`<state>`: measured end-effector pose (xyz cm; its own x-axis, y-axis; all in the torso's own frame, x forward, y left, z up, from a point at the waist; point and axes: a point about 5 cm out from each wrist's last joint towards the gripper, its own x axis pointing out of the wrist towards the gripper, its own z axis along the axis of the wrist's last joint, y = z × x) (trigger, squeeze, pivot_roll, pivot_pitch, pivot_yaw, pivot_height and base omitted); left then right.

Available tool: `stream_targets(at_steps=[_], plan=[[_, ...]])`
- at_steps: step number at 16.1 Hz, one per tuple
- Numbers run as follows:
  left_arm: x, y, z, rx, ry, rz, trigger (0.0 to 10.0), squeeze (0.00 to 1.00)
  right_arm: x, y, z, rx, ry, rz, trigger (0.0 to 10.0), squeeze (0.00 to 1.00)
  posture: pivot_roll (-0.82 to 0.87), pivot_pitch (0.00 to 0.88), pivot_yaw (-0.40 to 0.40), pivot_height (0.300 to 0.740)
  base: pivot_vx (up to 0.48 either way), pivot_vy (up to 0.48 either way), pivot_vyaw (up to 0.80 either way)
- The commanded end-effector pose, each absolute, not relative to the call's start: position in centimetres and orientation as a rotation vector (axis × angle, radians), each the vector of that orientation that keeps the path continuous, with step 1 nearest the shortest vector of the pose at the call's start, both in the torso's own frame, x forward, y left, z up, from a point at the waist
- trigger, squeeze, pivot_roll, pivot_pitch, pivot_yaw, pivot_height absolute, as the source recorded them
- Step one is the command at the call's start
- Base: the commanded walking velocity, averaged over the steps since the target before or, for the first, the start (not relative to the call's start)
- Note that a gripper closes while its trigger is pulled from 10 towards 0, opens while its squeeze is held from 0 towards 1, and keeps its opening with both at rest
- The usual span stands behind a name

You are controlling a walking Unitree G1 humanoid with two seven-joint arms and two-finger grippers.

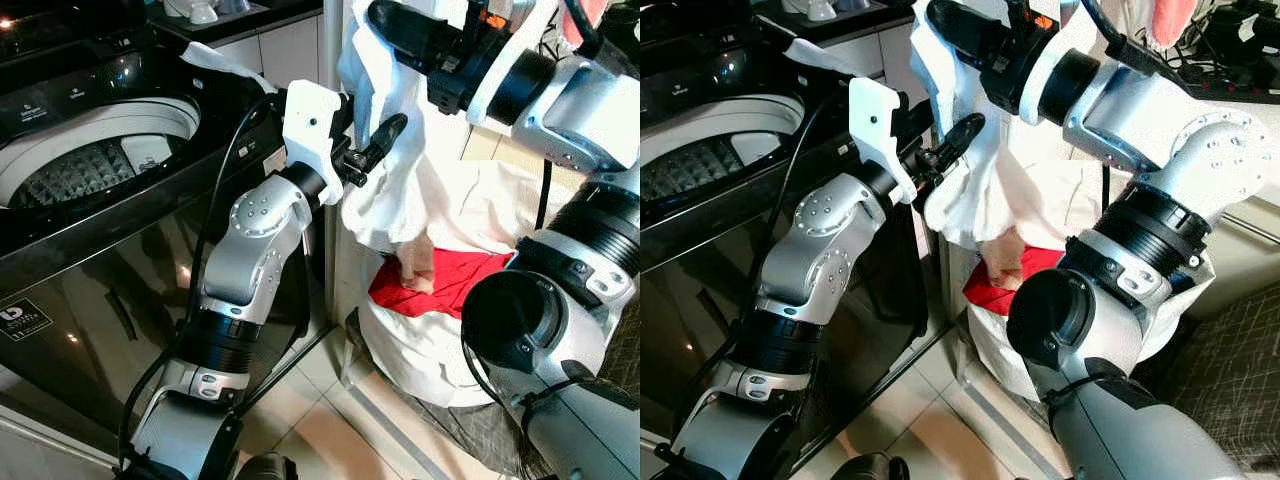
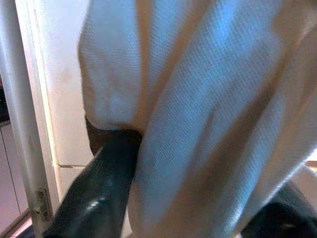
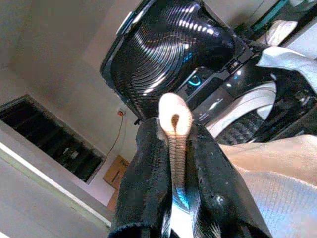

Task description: Clothes washing

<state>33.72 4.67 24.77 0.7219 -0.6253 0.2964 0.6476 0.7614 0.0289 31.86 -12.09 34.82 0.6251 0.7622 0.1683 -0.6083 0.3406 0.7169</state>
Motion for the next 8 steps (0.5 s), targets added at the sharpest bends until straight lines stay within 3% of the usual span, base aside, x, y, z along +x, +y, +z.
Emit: stream_targets(at_steps=[1,6,7,8], plan=[[34.1,5.2,25.5,-0.071,-0.321,-0.688,0.0,0.0,31.4,-11.9,35.1,0.806,0.195,0.91,0.0,0.0,-0.02,0.0,0.054,0.74,0.0,0.0,0.0],[34.5,5.8,25.3,-0.05,-0.305,-0.668,0.0,0.0,31.3,-12.1,35.1,0.801,0.186,0.887,0.0,0.0,-0.03,0.0,0.069,0.74,0.0,0.0,0.0],[34.8,6.2,25.3,-0.04,-0.304,-0.642,0.0,0.0,31.3,-12.4,34.9,0.781,0.194,0.848,10.0,0.0,-0.03,0.0,0.069,0.74,0.0,0.0,0.0],[35.1,6.5,25.3,-0.034,-0.304,-0.622,0.0,0.0,31.4,-12.6,34.6,0.768,0.202,0.812,10.0,1.0,-0.03,0.0,0.072,0.74,0.0,0.0,0.0]])
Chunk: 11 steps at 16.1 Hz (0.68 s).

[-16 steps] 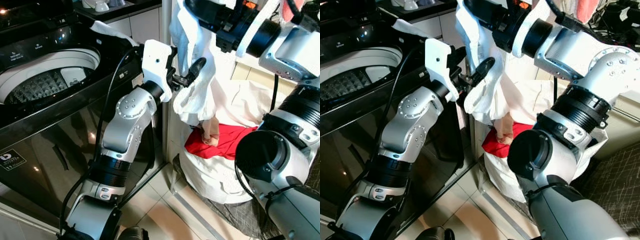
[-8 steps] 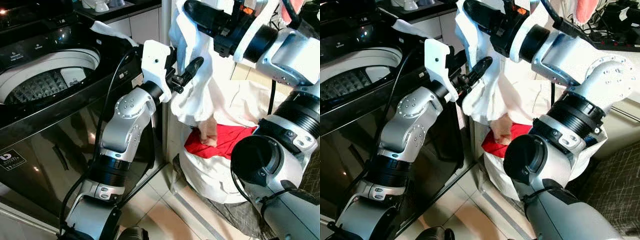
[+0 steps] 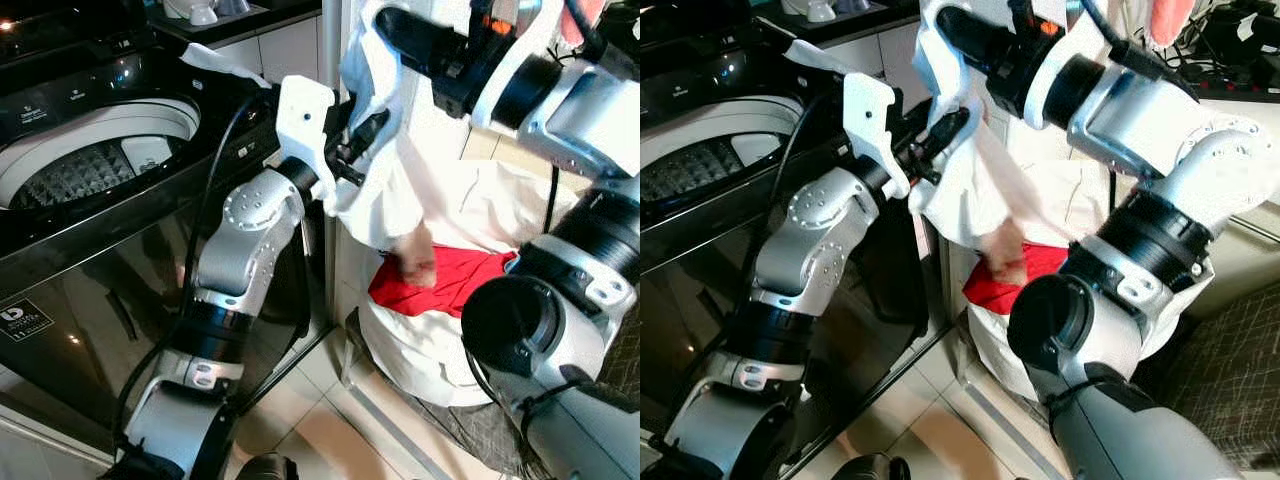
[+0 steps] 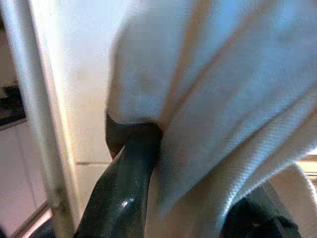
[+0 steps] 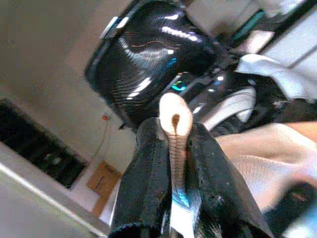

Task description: Clothes washing

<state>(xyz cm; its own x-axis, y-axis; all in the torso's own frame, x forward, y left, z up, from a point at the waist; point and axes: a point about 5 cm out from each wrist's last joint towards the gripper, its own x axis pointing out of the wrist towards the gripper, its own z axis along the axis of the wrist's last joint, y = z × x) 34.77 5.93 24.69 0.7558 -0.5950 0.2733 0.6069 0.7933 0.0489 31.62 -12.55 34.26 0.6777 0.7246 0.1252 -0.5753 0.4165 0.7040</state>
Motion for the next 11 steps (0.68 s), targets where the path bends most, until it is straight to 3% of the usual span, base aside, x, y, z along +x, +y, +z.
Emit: stream_targets(at_steps=[1,4,6,7,8,9,11], plan=[[35.3,7.0,25.4,-0.029,-0.303,-0.605,0.0,0.0,31.2,-12.8,34.3,0.76,0.195,0.831,10.0,1.0,-0.03,0.0,0.073,0.74,0.0,0.0,0.0],[35.7,8.1,25.3,-0.003,-0.299,-0.562,0.0,0.0,30.7,-13.6,33.9,0.735,0.174,0.806,10.0,1.0,-0.03,0.0,0.079,0.74,0.0,0.0,0.0],[36.6,9.9,25.8,0.072,-0.307,-0.493,0.0,0.0,29.9,-15.4,33.7,0.614,0.141,0.712,10.0,1.0,-0.03,0.0,0.083,0.74,0.0,0.0,0.0],[37.4,11.2,26.7,0.203,-0.329,-0.443,0.0,0.0,29.2,-16.8,33.0,0.467,0.162,0.638,10.0,0.11,-0.03,0.0,0.084,0.74,0.0,0.0,0.0],[37.7,11.7,27.2,0.256,-0.338,-0.424,0.0,0.0,28.9,-17.1,32.7,0.416,0.175,0.622,10.0,0.0,-0.03,0.0,0.084,0.74,0.0,0.0,0.0],[38.5,12.7,28.8,0.332,-0.365,-0.38,0.0,0.0,28.4,-17.3,32.1,0.33,0.202,0.601,10.0,0.0,-0.02,0.0,0.084,0.74,0.0,0.0,0.0],[40.0,17.6,38.4,0.57,-0.552,-0.014,0.0,0.0,27.6,-16.8,30.8,0.184,0.231,0.574,10.0,0.0,-0.02,0.0,0.085,0.74,0.0,0.0,0.0]])
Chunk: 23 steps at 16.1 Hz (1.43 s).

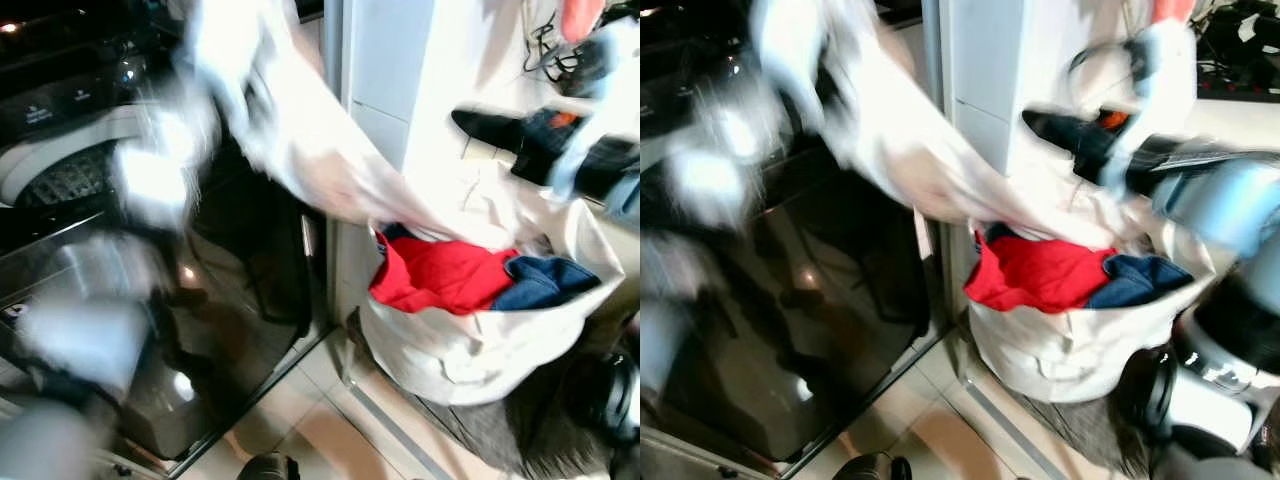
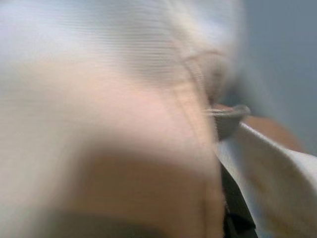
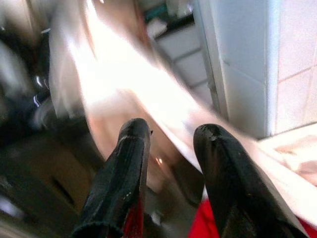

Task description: Clothes washing

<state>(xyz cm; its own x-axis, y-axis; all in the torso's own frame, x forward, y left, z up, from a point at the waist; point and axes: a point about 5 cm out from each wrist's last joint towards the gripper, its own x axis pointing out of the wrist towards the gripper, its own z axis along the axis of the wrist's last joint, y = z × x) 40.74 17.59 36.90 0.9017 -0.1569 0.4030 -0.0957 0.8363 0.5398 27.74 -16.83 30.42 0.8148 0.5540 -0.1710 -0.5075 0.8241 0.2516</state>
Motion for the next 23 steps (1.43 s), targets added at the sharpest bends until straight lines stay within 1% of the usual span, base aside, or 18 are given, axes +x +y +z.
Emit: stream_targets(at_steps=[1,2,3,4,6,7,8,9,10,11,12,13,15,17,18,21,22,23], plan=[[38.4,20.0,44.5,0.636,-0.733,0.259,0.0,0.0,27.7,-16.2,30.6,0.14,0.193,0.559,10.0,0.0,-0.02,0.0,0.096,0.74,0.0,0.0,0.0],[37.2,20.8,46.8,0.641,-0.83,0.39,0.0,0.0,27.8,-15.9,30.5,0.118,0.178,0.551,10.0,0.0,-0.02,0.0,0.096,0.74,0.0,0.0,0.0],[35.6,21.5,49.1,0.685,-0.967,0.558,0.0,0.0,27.9,-15.7,30.3,0.078,0.146,0.537,10.0,0.0,-0.03,0.0,0.119,0.74,0.0,0.0,0.0],[35.5,21.7,49.0,0.737,-0.988,0.63,0.0,0.0,27.9,-15.4,30.1,0.067,0.133,0.537,10.0,0.0,-0.04,0.0,0.124,0.74,0.0,0.0,0.0],[36.9,22.2,46.7,0.752,-0.887,0.636,0.0,0.0,27.7,-15.0,29.7,0.057,0.126,0.535,10.0,0.0,-0.05,0.0,0.133,0.74,0.0,0.0,0.0],[38.8,22.3,43.5,0.792,-0.721,0.573,0.0,0.0,27.6,-14.8,29.2,0.043,0.124,0.53,10.0,0.0,-0.06,0.0,0.13,0.74,0.0,0.0,0.0],[40.0,22.5,40.6,0.79,-0.572,0.515,0.0,0.0,27.5,-14.6,28.7,0.035,0.126,0.528,10.0,0.0,-0.07,0.0,0.128,0.74,0.0,0.0,0.0],[40.8,22.7,38.2,0.743,-0.462,0.466,0.0,0.0,27.4,-14.2,28.3,0.03,0.135,0.528,10.0,0.0,-0.08,0.0,0.126,0.74,0.0,0.0,0.0],[41.4,23.0,35.4,0.699,-0.332,0.437,9.7,0.0,27.2,-13.4,27.6,0.018,0.14,0.539,10.0,0.0,-0.08,0.0,0.125,0.74,0.0,0.0,0.0],[41.9,23.1,32.1,0.642,-0.17,0.369,10.0,0.0,26.9,-12.4,26.8,0.013,0.161,0.558,10.0,0.0,-0.09,0.0,0.124,0.74,0.0,0.0,0.0],[42.1,23.1,29.6,0.596,-0.057,0.318,10.0,0.0,26.7,-11.8,26.1,0.011,0.184,0.567,10.0,0.0,-0.09,0.0,0.122,0.74,0.0,0.0,0.0],[41.9,23.5,27.5,0.577,0.037,0.323,10.0,0.0,26.5,-11.3,25.2,-0.004,0.214,0.562,10.0,0.0,-0.11,0.0,0.125,0.74,0.0,0.0,0.0],[41.7,23.9,25.7,0.608,0.111,0.321,10.0,0.0,26.1,-10.9,24.1,-0.034,0.247,0.552,10.0,0.0,-0.12,0.0,0.132,0.74,0.0,0.0,0.0],[41.6,24.4,25.9,0.531,0.127,0.341,10.0,0.0,25.7,-10.8,23.7,-0.039,0.252,0.544,10.0,0.0,-0.13,0.0,0.137,0.74,0.0,0.0,0.0],[41.6,24.7,26.8,0.502,0.112,0.346,10.0,1.0,25.6,-10.8,23.6,-0.038,0.252,0.537,10.0,0.0,-0.13,0.0,0.137,0.74,0.0,0.0,0.0],[41.5,25.5,29.1,0.478,0.056,0.404,10.0,1.0,25.6,-10.9,23.5,-0.037,0.252,0.522,10.0,0.0,-0.13,0.0,0.141,0.74,0.0,0.0,0.0],[41.2,26.2,31.7,0.547,-0.049,0.49,10.0,1.0,25.7,-10.9,23.4,-0.033,0.254,0.513,10.0,0.0,-0.13,0.0,0.142,0.74,0.0,0.0,0.0],[40.9,26.6,33.6,0.601,-0.114,0.543,10.0,1.0,25.7,-10.8,23.2,-0.026,0.261,0.504,10.0,0.0,-0.13,0.0,0.142,0.74,0.0,0.0,0.0]])
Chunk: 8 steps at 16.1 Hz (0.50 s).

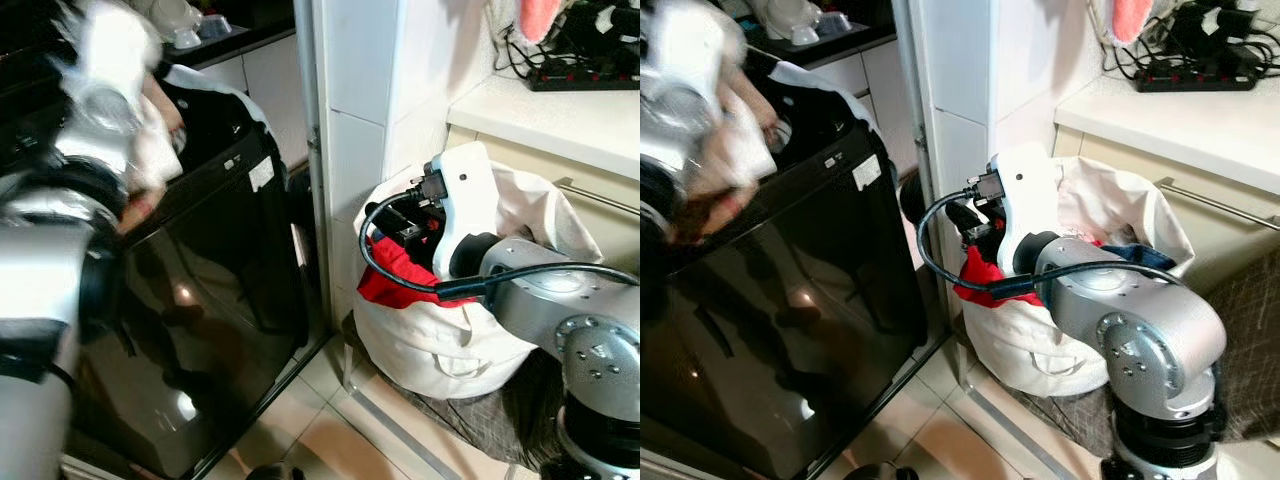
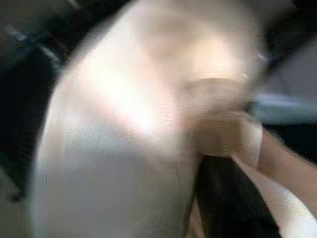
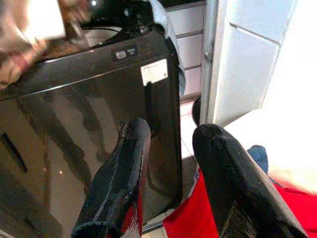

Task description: Clothes washing

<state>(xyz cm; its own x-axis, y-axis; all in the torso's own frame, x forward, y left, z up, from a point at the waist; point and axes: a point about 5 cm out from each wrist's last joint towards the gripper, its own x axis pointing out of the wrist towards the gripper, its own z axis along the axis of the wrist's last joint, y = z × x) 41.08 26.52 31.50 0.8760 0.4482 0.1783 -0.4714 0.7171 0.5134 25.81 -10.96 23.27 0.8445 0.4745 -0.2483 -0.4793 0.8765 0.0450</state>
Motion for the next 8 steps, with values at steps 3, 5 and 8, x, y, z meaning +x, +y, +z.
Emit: stream_targets(at_steps=[3,5,8], plan=[[41.2,26.6,29.7,0.512,0.103,0.42,10.0,1.0,25.7,-10.5,22.8,-0.026,0.28,0.506,10.0,0.0,-0.13,0.0,0.146,0.74,0.0,0.0,0.0],[41.2,26.6,29.4,0.521,0.11,0.423,10.0,1.0,25.7,-10.7,22.7,-0.029,0.285,0.49,10.0,0.0,-0.13,0.0,0.147,0.74,0.0,0.0,0.0],[41.1,26.7,29.9,0.49,0.076,0.445,10.0,1.0,25.7,-10.9,22.7,-0.03,0.289,0.48,10.0,0.0,-0.13,0.0,0.15,0.74,0.0,0.0,0.0]])
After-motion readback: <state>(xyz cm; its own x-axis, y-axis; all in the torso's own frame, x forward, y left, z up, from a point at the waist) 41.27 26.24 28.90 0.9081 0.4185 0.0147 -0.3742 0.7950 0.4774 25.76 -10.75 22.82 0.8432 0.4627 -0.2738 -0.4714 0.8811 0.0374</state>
